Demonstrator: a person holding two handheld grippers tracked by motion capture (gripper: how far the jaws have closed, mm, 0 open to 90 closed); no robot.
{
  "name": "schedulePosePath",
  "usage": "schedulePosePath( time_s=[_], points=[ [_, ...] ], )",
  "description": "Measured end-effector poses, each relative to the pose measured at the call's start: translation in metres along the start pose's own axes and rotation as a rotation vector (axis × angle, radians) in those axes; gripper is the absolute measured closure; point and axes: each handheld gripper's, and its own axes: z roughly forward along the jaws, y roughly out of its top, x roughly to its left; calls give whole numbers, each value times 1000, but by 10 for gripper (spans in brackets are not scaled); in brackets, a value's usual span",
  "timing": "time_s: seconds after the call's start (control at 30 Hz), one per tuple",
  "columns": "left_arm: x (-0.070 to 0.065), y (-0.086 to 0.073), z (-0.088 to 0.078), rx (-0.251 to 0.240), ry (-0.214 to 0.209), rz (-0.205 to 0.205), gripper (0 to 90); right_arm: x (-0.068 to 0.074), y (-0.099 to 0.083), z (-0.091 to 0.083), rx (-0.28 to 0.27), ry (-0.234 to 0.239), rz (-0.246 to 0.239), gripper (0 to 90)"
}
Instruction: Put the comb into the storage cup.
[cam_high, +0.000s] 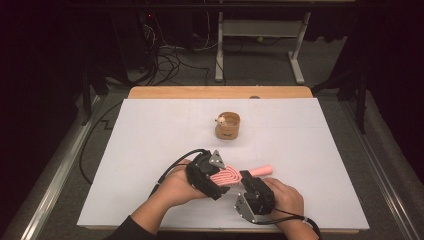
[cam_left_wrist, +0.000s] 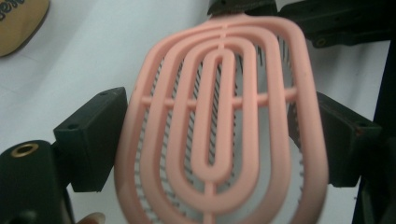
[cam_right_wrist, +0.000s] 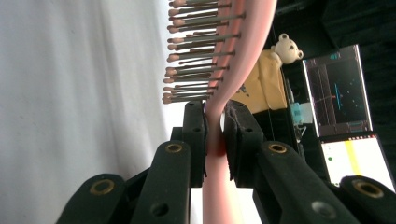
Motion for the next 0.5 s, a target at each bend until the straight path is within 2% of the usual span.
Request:
schedulePosePath(
  time_s=[0.27, 0.5],
  points=[
    [3, -6, -7, -9, 7, -7, 117, -3, -7, -1, 22, -9, 36, 807],
    [6, -12, -9, -6, 12, -13, 116, -3, -8, -2, 29, -19, 23, 807]
  ],
)
